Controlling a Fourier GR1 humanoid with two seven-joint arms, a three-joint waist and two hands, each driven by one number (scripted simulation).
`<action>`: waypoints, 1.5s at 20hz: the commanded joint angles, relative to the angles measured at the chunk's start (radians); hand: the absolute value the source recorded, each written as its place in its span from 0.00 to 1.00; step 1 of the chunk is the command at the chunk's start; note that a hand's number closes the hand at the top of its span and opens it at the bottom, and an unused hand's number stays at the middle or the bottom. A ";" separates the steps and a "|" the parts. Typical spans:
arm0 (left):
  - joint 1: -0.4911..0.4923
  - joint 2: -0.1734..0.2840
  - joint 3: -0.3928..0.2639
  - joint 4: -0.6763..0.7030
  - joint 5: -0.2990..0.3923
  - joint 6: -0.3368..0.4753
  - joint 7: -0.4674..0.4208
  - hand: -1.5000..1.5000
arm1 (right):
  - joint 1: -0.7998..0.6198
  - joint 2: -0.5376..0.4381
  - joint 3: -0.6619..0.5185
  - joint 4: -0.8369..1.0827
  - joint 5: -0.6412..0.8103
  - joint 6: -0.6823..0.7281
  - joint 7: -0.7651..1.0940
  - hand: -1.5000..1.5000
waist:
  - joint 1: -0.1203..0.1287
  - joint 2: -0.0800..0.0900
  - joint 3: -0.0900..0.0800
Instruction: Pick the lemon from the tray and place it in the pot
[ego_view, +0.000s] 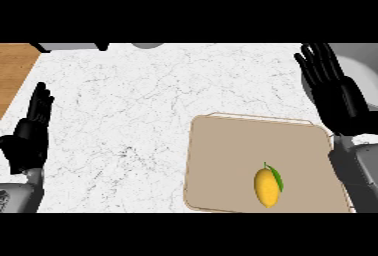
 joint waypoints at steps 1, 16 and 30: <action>-0.048 0.002 -0.009 -0.006 -0.018 -0.003 0.043 0.50 | 0.062 0.005 -0.064 0.085 -0.037 0.097 -0.142 1.00 | 0.008 0.008 -0.038; -0.135 -0.043 0.015 -0.133 0.149 -0.080 0.276 0.50 | 0.216 0.009 -0.215 0.628 0.100 0.368 -0.940 0.00 | 0.017 0.010 -0.038; -0.056 -0.046 0.022 -0.209 0.122 -0.067 0.286 0.50 | 0.305 -0.332 0.048 0.221 0.403 0.337 -0.608 0.00 | 0.005 -0.002 -0.043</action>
